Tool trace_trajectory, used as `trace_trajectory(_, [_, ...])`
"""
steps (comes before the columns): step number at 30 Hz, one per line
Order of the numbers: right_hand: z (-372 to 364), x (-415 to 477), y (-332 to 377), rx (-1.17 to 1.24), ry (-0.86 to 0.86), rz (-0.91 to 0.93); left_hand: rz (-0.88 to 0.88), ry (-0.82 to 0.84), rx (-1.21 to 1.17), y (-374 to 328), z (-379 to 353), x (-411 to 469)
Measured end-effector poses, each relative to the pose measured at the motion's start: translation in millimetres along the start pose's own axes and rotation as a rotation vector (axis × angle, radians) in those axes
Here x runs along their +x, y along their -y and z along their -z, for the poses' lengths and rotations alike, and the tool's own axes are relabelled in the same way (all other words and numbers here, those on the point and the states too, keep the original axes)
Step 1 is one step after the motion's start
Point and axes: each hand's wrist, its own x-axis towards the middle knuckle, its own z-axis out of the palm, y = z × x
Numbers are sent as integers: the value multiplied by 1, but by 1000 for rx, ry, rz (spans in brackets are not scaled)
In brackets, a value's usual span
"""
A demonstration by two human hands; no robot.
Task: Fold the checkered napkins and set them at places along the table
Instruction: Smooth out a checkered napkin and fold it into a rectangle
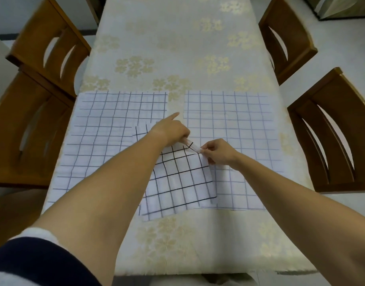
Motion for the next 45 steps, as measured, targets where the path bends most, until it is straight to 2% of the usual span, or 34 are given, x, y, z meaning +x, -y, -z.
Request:
trace_trajectory(3, [10,4,5,-54,-8,33,143,29,-373,7,9,-4])
trace_trajectory(6, [15,11,9,-179,-30,65,219,45,-631,17,5,-8])
trace_trajectory(10, [20,22,10,-283,3,58,287,64,-833,28,-5,-19])
trace_trajectory(14, [23,23,10,-374,133,51,390,35,-937,37,-22,-32])
trace_trajectory(18, [32,30,8,-424,155,37,418,32,-804,51,-35,-42])
trace_trajectory(26, [55,44,12,-502,9,30,452,67,-649,67,-50,-50])
trace_trajectory(32, [59,47,-4,-427,-87,27,528,40,-541,72,-58,-51])
trace_trajectory(36, [52,48,-10,-381,-177,-29,595,-44,-537,71,-65,-52])
trace_trajectory(38, [47,44,-10,-410,-305,-50,623,-198,-418,68,-72,-57])
trace_trajectory(40, [32,36,-7,-553,-525,10,637,-418,-340,53,-80,-63])
trace_trajectory(42, [-2,23,5,-626,-631,145,615,-561,-386,24,-83,-66])
trace_trajectory(43, [-24,18,11,-634,-615,230,587,-561,-414,6,-85,-66])
trace_trajectory(45, [-70,12,18,-649,-534,359,535,-461,-446,-26,-92,-59])
